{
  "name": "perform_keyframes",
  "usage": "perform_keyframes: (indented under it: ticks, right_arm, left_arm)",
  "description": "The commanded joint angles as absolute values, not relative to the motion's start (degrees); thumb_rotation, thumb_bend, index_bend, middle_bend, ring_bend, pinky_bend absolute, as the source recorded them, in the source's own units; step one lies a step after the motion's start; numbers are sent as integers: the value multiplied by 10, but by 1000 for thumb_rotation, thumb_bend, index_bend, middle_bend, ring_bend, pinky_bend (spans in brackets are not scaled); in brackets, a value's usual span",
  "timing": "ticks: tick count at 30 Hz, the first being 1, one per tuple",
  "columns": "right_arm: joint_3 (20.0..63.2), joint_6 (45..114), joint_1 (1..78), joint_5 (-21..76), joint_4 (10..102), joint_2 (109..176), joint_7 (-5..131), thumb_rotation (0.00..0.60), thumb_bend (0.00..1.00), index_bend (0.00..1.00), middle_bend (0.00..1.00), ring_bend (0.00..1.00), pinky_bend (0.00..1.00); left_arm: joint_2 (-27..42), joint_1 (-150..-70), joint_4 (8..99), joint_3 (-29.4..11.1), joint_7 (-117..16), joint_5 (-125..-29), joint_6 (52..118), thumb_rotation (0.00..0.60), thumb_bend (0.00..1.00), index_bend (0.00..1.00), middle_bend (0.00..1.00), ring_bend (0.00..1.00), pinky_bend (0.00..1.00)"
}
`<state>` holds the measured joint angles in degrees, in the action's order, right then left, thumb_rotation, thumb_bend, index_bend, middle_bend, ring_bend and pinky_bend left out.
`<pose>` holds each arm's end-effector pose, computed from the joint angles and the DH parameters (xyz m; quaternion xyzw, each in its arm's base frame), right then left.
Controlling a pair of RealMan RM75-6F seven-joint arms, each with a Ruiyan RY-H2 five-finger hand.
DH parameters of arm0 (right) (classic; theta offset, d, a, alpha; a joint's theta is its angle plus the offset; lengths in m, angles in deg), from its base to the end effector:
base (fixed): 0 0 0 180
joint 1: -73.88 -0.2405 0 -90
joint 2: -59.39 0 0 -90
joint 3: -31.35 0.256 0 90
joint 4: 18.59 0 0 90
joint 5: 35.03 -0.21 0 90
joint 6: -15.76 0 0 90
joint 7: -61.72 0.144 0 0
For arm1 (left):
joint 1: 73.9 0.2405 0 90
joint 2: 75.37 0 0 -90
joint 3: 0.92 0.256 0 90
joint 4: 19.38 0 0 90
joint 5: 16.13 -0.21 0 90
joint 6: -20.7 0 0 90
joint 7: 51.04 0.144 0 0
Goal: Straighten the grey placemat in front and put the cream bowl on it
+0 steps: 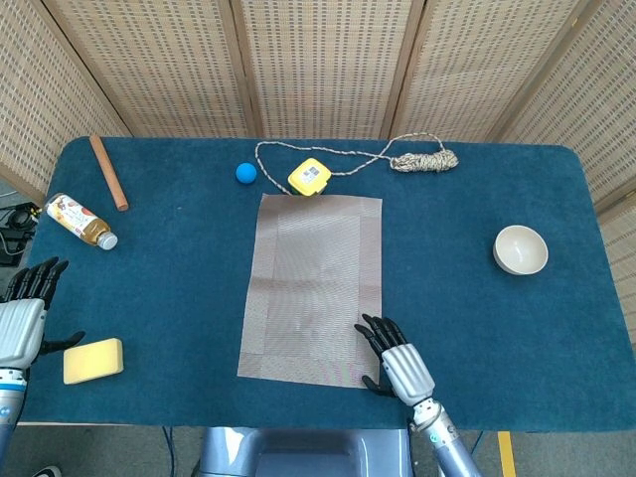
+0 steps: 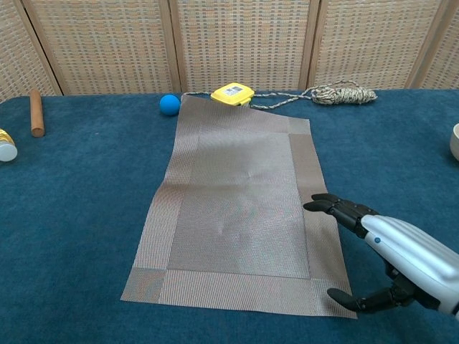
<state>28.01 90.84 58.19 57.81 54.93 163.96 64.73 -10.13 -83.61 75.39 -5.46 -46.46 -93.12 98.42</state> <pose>-0.2042 -0.1870 -0.0785 0.6543 -0.4779 0.4804 0.3357 -0.3085 0.2109 0.1430 -0.5894 -0.4247 -0.3552 0.5882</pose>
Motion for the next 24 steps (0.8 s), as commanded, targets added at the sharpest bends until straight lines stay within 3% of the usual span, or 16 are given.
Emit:
perform_keyframes:
  ticks: [1, 9, 24]
  right_arm:
    - [274, 905, 584, 577, 563, 1631, 641, 600, 353, 103, 0, 0, 0]
    - [268, 896, 589, 571, 600, 1614, 610, 600, 250, 88, 0, 0, 0]
    - [284, 867, 585, 541, 562, 1632, 610, 600, 246, 88, 0, 0, 0]
  left_arm:
    - [-101, -836, 754, -54, -464, -931, 984, 600, 108, 8, 0, 0, 0]
    - [-103, -836, 757, -54, -464, -930, 982, 600, 107, 7, 0, 0, 0]
    - [-102, -838, 754, -55, -464, -926, 978, 600, 108, 6, 0, 0, 0]
